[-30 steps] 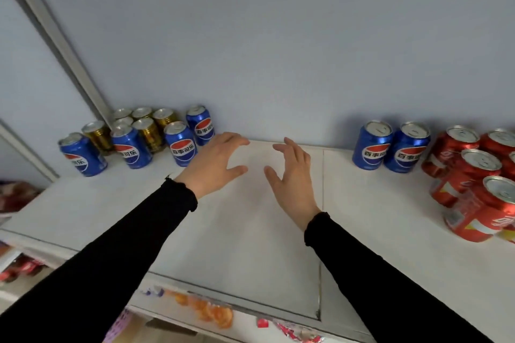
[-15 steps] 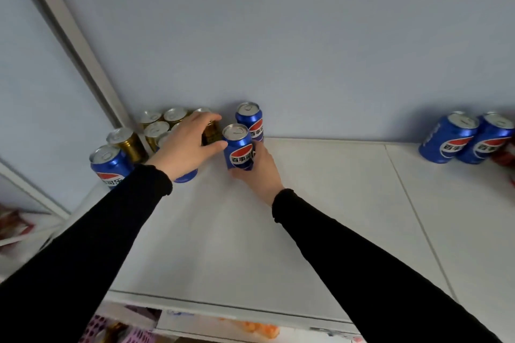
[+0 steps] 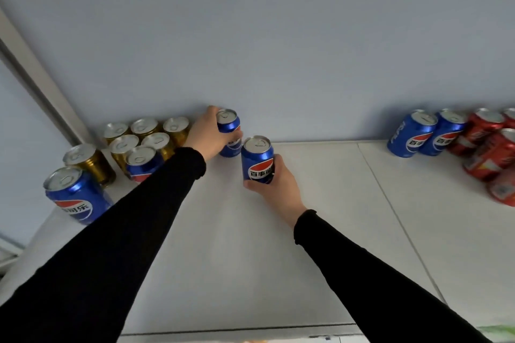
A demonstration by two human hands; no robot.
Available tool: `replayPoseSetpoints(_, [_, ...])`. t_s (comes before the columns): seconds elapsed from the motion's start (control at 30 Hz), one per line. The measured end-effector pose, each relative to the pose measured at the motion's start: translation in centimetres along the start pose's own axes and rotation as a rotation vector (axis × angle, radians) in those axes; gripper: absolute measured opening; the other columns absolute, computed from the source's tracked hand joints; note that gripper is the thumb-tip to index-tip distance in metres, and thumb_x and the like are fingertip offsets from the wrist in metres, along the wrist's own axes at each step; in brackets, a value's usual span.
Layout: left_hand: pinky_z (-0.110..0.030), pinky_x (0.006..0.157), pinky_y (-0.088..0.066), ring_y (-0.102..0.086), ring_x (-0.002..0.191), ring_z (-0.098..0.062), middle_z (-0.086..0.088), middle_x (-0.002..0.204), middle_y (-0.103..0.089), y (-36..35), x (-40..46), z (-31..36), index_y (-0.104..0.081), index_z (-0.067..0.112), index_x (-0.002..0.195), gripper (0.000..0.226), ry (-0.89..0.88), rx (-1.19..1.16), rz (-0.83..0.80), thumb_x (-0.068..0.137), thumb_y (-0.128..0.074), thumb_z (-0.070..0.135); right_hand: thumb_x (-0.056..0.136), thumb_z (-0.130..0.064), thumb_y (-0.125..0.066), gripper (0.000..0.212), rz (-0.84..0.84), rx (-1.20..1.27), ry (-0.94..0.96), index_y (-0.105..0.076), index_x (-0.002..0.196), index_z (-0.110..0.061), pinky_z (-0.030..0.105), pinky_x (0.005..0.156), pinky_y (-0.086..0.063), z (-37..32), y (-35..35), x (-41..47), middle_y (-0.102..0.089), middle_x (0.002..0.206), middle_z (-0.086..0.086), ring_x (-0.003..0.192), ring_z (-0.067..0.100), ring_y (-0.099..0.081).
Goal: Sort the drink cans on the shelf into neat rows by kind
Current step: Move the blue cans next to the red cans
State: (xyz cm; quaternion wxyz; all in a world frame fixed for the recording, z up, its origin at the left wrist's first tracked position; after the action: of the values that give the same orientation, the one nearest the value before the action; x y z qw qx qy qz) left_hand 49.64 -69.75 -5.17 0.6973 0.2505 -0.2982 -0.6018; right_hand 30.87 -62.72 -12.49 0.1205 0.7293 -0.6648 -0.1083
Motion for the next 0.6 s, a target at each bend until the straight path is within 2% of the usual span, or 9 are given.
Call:
replayPoseSetpoints(0.1, [-0.043, 0.090, -0.055, -0.062, 0.106, -0.024, -0.001, 0.120, -0.062, -1.0, 0.2, 0.2, -0.045, 0.020, 0.123, 0.067, -0.003, 0.031, 0.084, 0.074, -0.086, 0.040, 0.071, -0.023, -0.088, 0.061, 0.060, 0.009, -0.011, -0.051, 0.121, -0.023, 0.008, 0.065, -0.045, 1.1, 3.5, -1.1, -0.064, 0.103, -0.017, 0.088, -0.005, -0.063])
replayPoseSetpoints(0.2, [-0.041, 0.086, -0.054, -0.062, 0.103, -0.024, 0.000, 0.114, -0.062, -2.1, -0.5, 1.9, -0.047, 0.021, 0.117, 0.065, -0.077, 0.032, 0.104, 0.071, -0.088, 0.039, 0.072, -0.022, -0.088, 0.061, 0.133, 0.020, -0.017, -0.051, 0.121, -0.023, 0.005, 0.062, -0.045, 2.1, 7.3, -2.5, -0.066, 0.105, -0.013, 0.089, 0.002, -0.065])
replayPoseSetpoints(0.33, [-0.030, 0.077, -0.046, -0.062, 0.096, -0.019, 0.006, 0.111, -0.064, -5.5, -3.0, 6.6, -0.048, 0.022, 0.117, 0.065, -0.176, -0.044, 0.018, 0.070, -0.089, 0.039, 0.074, -0.022, -0.087, 0.065, 0.256, 0.012, -0.010, -0.047, 0.125, -0.024, 0.003, 0.064, -0.046, 3.0, 13.5, -4.5, -0.062, 0.106, -0.019, 0.092, -0.004, -0.062])
replayPoseSetpoints(0.43, [-0.027, 0.072, -0.046, -0.063, 0.092, -0.016, 0.007, 0.107, -0.066, -9.0, -5.1, 10.7, -0.048, 0.022, 0.114, 0.064, -0.239, -0.110, -0.061, 0.069, -0.090, 0.040, 0.075, -0.025, -0.087, 0.067, 0.327, 0.006, -0.013, -0.046, 0.128, -0.023, 0.002, 0.066, -0.047, 3.8, 18.7, -5.9, -0.061, 0.109, -0.017, 0.095, -0.007, -0.060])
replayPoseSetpoints(0.6, [-0.024, 0.073, -0.050, -0.064, 0.093, -0.009, 0.012, 0.105, -0.067, -15.2, -7.7, 18.4, -0.048, 0.027, 0.112, 0.062, -0.349, -0.115, -0.156, 0.069, -0.089, 0.045, 0.073, -0.024, -0.088, 0.063, 0.441, -0.007, -0.005, -0.050, 0.123, -0.022, 0.003, 0.065, -0.046, 6.2, 27.7, -7.7, -0.066, 0.109, -0.016, 0.087, -0.011, -0.063])
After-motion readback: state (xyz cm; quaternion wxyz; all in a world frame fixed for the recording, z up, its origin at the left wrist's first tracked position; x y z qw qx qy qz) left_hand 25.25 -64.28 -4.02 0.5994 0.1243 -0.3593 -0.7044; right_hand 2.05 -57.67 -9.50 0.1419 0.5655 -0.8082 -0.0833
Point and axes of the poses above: each hand's wrist, its own x-axis towards the middle knuckle, its own y-axis out of the back of the hand, z = x × y, the point moved 7 cm from there along x, towards the middle knuckle
